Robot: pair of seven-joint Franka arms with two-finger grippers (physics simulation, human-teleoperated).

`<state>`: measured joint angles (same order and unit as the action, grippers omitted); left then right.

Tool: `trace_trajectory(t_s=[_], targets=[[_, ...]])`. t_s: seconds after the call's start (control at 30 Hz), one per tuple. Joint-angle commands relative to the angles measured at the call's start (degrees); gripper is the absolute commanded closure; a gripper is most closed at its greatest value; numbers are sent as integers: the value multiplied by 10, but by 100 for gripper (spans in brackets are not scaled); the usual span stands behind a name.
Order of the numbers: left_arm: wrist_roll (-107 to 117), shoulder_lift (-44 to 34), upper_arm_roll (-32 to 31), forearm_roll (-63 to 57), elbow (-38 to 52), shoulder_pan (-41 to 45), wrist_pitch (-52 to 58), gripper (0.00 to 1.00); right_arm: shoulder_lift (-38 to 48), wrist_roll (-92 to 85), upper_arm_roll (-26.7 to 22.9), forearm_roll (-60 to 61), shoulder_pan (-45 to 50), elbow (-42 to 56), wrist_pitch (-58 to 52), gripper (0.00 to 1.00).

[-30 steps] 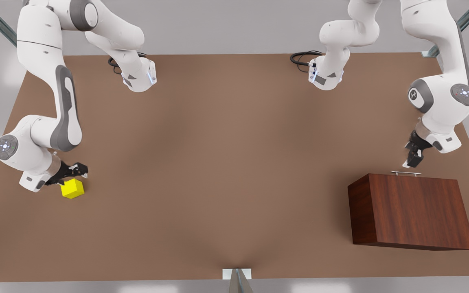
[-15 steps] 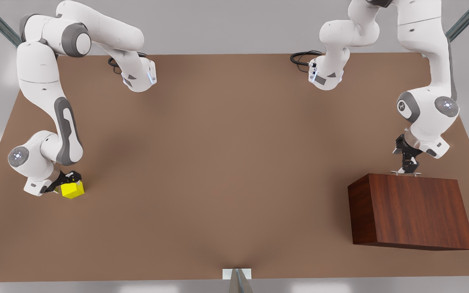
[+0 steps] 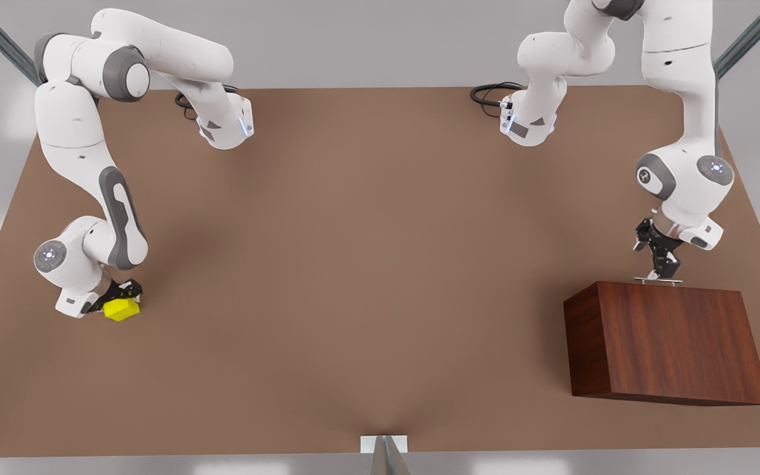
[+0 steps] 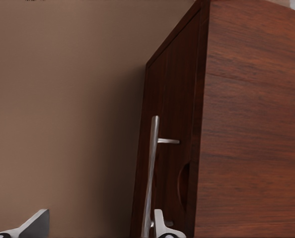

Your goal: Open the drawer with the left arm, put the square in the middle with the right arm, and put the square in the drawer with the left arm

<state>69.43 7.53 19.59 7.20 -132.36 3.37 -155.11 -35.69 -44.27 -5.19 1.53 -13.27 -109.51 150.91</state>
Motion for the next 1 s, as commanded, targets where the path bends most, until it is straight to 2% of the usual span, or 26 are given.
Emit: trace_trajectory(t_s=[0.0,0.23,0.4,0.53,0.67,0.73,0.8,0.97], targets=[[0,1,0,4,0,1,0,0,0,0,0,0,0,0,0,32],[-4,21,1,3,3,-6,-41,0,31,15,9,1,0,-1,-40,32],[-4,33,2,3,2,-8,-44,0,66,175,86,2,16,-23,-78,32],[-4,34,2,3,0,-8,-37,0,82,335,87,2,116,-19,-87,32],[-4,31,16,3,-4,-11,-36,0,89,554,87,2,257,-18,-91,32],[-4,29,24,3,-9,-11,-35,0,77,574,86,-5,314,10,-91,31],[-4,13,26,3,-30,-11,-29,0,61,573,117,-18,331,35,-90,30],[-4,-16,34,2,-54,-10,-10,0,-17,606,112,-17,493,163,-93,30]])
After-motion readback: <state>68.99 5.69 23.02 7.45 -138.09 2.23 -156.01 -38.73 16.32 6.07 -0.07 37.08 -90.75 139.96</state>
